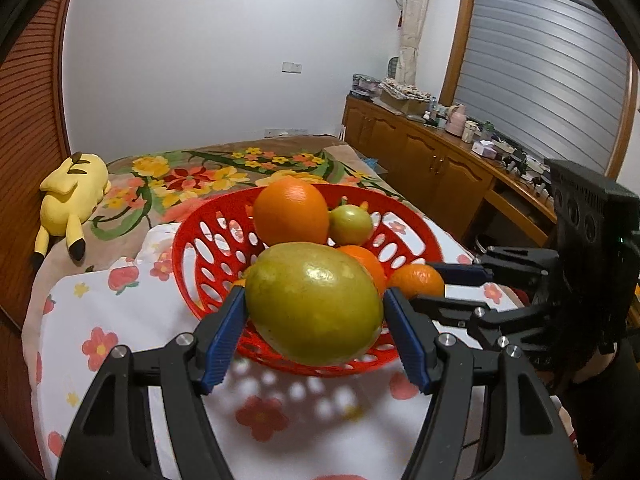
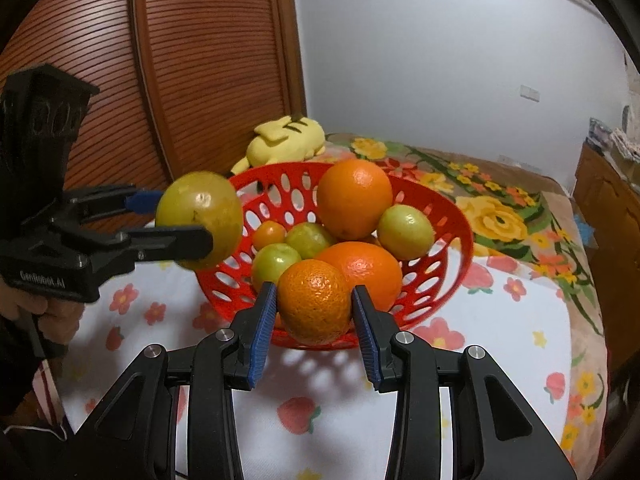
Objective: Organize fruits
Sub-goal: 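Lift the pomelo and tangerine and carry both over the red basket, then open the left tool and right tool to release both fruits into the basket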
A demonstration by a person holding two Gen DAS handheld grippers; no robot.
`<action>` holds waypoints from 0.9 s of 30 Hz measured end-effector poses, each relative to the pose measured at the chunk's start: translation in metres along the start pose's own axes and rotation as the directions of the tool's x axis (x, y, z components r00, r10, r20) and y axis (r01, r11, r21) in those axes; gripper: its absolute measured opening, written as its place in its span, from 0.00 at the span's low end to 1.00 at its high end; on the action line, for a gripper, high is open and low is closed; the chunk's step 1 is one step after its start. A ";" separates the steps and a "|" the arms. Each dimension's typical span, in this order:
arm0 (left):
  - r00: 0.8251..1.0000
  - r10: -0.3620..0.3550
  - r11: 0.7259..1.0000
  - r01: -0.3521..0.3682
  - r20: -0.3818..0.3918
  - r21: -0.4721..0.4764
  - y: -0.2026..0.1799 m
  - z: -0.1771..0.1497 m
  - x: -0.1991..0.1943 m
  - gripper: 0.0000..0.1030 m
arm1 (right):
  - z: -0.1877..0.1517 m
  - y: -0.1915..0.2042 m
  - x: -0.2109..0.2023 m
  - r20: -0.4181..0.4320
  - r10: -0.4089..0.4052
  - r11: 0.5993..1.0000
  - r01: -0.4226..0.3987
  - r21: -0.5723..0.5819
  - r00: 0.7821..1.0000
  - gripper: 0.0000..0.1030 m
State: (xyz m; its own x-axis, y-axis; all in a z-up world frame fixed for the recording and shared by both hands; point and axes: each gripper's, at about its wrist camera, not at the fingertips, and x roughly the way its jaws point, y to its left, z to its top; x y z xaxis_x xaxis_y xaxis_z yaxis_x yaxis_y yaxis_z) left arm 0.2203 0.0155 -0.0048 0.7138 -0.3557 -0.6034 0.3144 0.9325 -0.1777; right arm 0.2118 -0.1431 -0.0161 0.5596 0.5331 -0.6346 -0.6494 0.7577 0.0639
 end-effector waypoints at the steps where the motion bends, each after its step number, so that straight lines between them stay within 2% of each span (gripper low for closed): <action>1: 1.000 0.003 1.000 -0.003 -0.003 -0.004 0.003 0.001 0.003 0.66 | 0.000 -0.001 0.004 -0.007 0.004 1.000 -0.004 0.001 1.000 0.37; 7: 1.000 0.017 1.000 -0.018 -0.022 -0.011 0.012 0.008 0.018 0.66 | 0.002 -0.005 0.016 -0.025 0.019 1.000 -0.018 0.013 1.000 0.38; 13: 0.999 0.041 0.999 -0.041 -0.036 -0.002 0.019 0.017 0.034 0.67 | 0.005 -0.013 0.013 -0.007 0.030 0.999 -0.030 0.035 1.000 0.42; 27: 0.990 0.103 0.995 -0.101 -0.095 0.018 0.022 0.022 0.063 0.67 | 0.003 -0.022 0.011 0.005 0.028 0.998 -0.028 0.063 1.000 0.42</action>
State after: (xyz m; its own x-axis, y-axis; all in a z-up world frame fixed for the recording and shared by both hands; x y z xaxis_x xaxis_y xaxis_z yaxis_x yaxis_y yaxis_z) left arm 0.2857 0.0121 -0.0293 0.6796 -0.2504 -0.6896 0.2519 0.9625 -0.1012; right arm 0.2345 -0.1525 -0.0222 0.5437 0.5557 -0.6290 -0.6312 0.7647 0.1299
